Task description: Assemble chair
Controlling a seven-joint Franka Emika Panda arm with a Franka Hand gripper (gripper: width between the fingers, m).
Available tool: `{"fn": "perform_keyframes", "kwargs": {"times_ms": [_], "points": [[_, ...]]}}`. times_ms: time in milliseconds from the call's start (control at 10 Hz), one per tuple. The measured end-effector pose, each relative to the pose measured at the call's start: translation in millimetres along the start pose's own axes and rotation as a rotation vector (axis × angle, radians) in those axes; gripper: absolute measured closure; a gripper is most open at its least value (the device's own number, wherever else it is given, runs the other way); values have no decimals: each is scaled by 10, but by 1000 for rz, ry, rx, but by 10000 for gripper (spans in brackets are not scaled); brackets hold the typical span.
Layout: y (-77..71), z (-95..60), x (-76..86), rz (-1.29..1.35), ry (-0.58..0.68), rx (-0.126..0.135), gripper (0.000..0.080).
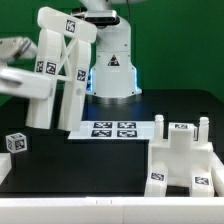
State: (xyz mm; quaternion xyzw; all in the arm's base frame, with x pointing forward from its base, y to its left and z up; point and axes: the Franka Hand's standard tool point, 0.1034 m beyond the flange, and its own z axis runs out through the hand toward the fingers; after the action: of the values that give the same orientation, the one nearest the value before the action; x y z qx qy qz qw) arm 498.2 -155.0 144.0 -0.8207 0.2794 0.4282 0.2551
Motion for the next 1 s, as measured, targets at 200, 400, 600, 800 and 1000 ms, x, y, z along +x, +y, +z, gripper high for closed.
{"fn": "perform_keyframes", "kwargs": {"times_ms": [200, 400, 600, 800, 1000], "points": [[-56, -27, 47, -13, 172, 11, 512], [-128, -105, 139, -23, 322, 15, 512], [-269, -276, 271, -69, 492, -8, 512], [-529, -523, 298, -192, 736, -102, 512], [-526, -500, 305, -191, 859, -95, 512]]}}
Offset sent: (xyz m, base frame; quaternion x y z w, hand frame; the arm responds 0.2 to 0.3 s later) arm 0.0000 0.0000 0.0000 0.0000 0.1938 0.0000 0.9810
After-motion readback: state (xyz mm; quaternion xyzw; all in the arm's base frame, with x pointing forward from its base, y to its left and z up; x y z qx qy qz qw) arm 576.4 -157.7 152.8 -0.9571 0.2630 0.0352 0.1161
